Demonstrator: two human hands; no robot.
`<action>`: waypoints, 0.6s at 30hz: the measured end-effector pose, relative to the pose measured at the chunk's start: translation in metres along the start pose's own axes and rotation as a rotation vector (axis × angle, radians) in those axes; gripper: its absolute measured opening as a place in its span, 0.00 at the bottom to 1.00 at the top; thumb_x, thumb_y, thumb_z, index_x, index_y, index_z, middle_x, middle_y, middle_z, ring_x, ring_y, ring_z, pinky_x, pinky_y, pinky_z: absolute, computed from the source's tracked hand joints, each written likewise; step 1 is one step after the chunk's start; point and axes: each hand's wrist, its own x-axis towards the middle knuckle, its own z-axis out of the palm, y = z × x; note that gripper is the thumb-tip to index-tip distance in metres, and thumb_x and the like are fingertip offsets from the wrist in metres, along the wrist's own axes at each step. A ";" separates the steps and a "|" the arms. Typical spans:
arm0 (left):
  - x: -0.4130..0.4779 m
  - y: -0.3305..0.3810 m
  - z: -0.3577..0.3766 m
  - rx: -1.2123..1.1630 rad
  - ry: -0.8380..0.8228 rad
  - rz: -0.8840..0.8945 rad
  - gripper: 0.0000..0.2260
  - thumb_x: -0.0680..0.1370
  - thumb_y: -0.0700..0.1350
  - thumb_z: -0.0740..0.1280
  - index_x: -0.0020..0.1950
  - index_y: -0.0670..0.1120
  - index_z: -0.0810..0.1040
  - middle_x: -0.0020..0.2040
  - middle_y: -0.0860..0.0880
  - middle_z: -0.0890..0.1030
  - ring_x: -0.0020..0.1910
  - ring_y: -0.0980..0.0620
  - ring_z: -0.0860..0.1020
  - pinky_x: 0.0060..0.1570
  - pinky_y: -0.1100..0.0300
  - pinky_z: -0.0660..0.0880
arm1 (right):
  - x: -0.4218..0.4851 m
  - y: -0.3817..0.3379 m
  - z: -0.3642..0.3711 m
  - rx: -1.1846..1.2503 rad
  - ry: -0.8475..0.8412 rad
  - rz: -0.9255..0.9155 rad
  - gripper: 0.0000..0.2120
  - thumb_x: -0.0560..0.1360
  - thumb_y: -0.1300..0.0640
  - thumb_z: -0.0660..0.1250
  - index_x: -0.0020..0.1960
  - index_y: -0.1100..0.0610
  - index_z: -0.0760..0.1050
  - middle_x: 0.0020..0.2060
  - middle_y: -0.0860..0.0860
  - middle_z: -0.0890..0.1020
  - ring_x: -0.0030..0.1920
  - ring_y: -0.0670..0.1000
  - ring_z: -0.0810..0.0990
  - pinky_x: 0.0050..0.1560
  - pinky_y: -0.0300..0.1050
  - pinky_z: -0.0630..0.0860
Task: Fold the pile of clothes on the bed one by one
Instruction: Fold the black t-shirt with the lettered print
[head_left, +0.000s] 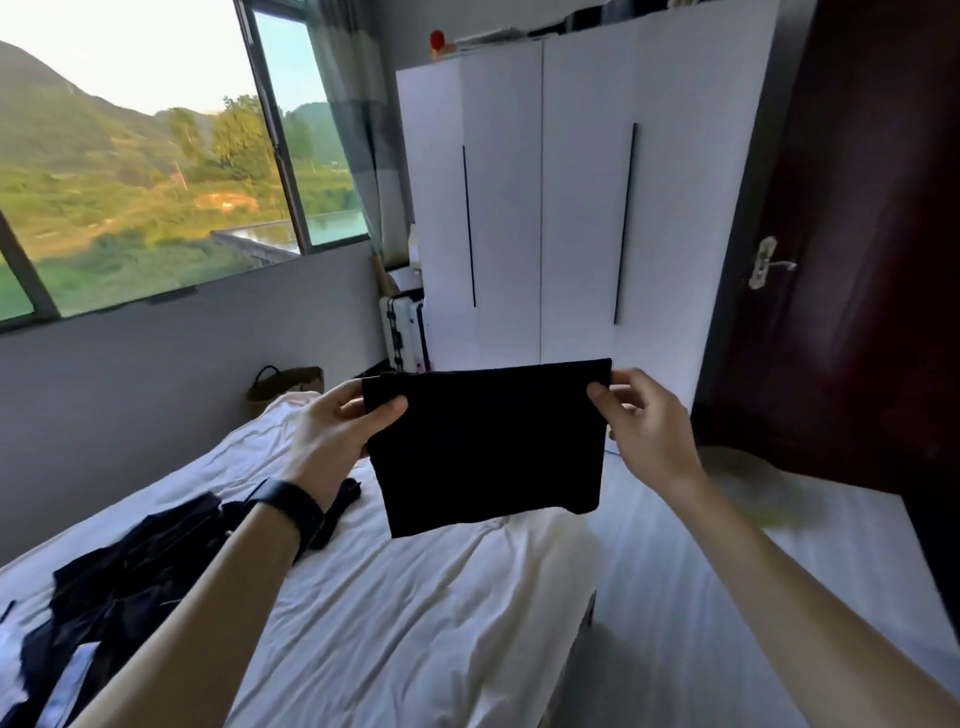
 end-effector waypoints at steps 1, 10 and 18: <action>0.013 -0.004 0.011 0.005 0.001 0.007 0.13 0.74 0.39 0.74 0.58 0.43 0.82 0.53 0.43 0.86 0.50 0.47 0.84 0.52 0.56 0.81 | 0.012 0.010 -0.003 -0.005 0.005 0.001 0.04 0.80 0.47 0.69 0.50 0.47 0.79 0.43 0.44 0.85 0.36 0.40 0.80 0.47 0.44 0.77; 0.175 -0.048 0.113 -0.007 -0.041 0.001 0.11 0.73 0.36 0.75 0.54 0.43 0.84 0.51 0.41 0.86 0.46 0.48 0.83 0.48 0.54 0.80 | 0.144 0.105 -0.023 -0.049 0.080 0.043 0.02 0.80 0.49 0.69 0.49 0.46 0.79 0.41 0.41 0.84 0.39 0.42 0.82 0.42 0.36 0.76; 0.346 -0.086 0.215 -0.040 -0.147 -0.020 0.12 0.73 0.37 0.75 0.55 0.43 0.83 0.49 0.44 0.87 0.45 0.50 0.85 0.42 0.60 0.81 | 0.297 0.191 -0.052 -0.085 0.148 0.074 0.02 0.79 0.50 0.70 0.48 0.44 0.79 0.41 0.41 0.85 0.42 0.42 0.83 0.48 0.43 0.79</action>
